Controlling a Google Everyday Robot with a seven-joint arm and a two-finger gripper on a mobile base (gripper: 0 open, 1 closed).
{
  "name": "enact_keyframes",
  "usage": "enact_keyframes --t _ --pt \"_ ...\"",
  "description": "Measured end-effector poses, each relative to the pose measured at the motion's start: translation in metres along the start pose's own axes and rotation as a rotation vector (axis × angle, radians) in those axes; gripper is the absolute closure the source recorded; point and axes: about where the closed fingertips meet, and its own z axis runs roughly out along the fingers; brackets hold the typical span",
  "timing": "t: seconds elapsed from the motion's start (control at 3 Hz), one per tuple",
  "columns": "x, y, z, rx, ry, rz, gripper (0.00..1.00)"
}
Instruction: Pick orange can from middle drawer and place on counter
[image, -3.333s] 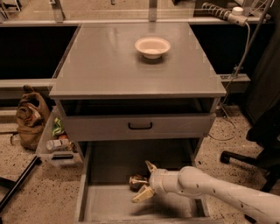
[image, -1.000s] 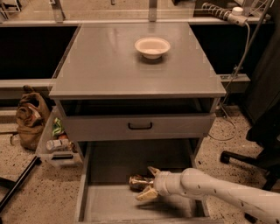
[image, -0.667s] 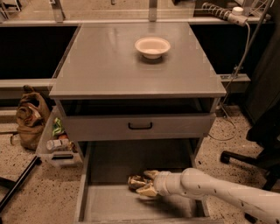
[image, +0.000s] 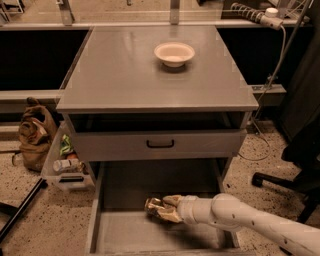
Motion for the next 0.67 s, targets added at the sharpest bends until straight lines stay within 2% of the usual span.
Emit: enact_keyframes --t 0.33,0.67 --pt "-0.054 0.020 -0.041 0.013 -0.113 -0.064 1.00" --pt "-0.119 0.045 -0.093 0.023 -0.221 -0.131 1.00"
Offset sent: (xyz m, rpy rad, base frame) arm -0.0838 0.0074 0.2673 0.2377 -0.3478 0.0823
